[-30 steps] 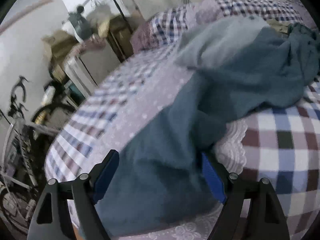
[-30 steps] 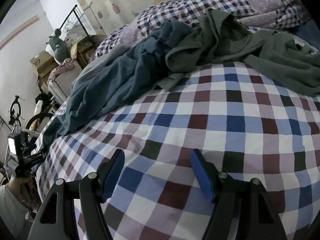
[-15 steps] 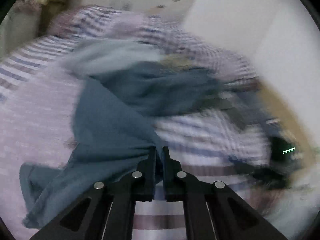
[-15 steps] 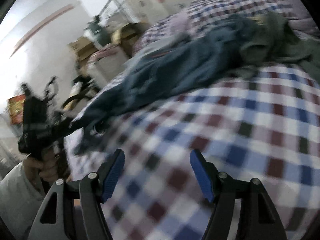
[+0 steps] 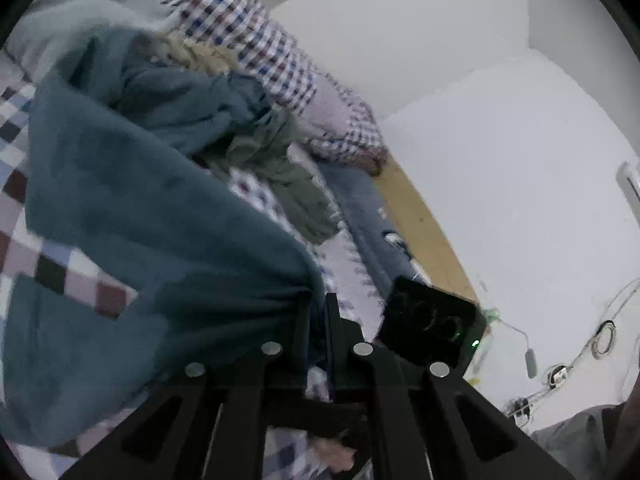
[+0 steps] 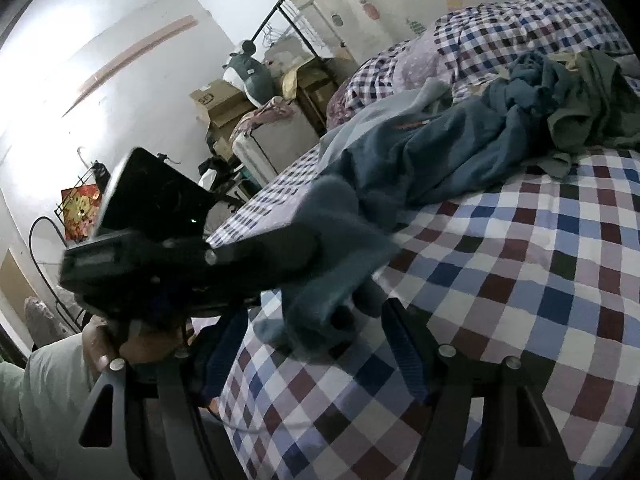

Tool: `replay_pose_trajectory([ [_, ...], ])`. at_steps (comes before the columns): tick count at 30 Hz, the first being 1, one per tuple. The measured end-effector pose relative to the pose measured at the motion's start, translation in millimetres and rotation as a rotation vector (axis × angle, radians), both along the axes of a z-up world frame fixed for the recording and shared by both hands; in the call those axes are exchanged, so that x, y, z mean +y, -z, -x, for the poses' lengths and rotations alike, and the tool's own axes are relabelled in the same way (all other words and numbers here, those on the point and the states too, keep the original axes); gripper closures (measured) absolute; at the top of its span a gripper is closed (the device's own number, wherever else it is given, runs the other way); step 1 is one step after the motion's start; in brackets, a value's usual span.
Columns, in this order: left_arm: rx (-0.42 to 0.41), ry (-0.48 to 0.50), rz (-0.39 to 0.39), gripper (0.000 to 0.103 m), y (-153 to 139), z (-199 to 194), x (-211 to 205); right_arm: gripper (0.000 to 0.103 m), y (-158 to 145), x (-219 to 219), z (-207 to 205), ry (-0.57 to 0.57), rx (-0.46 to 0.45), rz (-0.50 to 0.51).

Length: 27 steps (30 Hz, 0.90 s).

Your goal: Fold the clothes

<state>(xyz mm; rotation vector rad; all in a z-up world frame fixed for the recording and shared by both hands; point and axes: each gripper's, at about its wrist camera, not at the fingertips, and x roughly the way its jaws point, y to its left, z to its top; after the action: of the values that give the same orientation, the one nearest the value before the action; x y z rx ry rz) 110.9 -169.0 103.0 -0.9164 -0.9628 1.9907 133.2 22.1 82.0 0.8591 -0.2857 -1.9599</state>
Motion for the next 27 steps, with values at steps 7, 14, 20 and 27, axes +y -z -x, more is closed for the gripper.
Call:
replay_pose_trajectory([
  [7, -0.017, -0.165, -0.005, 0.017, 9.2, 7.1, -15.1, 0.1, -9.3, 41.9, 15.5, 0.204, 0.033, -0.12],
  [14, -0.045, -0.292, -0.016, 0.015, 16.6, 17.9, -35.3, 0.101, -28.4, 134.9, 36.6, 0.493, 0.054, -0.157],
  [20, -0.086, -0.336, 0.039, 0.015, 27.5, 28.3, -31.8, 0.101, -54.6, 262.1, 28.2, 0.829, 0.059, -0.167],
  [27, -0.08, -0.359, 0.05, 0.015, 31.4, 41.9, -16.2, 0.102, -81.3, 395.4, -13.1, 1.233, 0.09, -0.185],
])
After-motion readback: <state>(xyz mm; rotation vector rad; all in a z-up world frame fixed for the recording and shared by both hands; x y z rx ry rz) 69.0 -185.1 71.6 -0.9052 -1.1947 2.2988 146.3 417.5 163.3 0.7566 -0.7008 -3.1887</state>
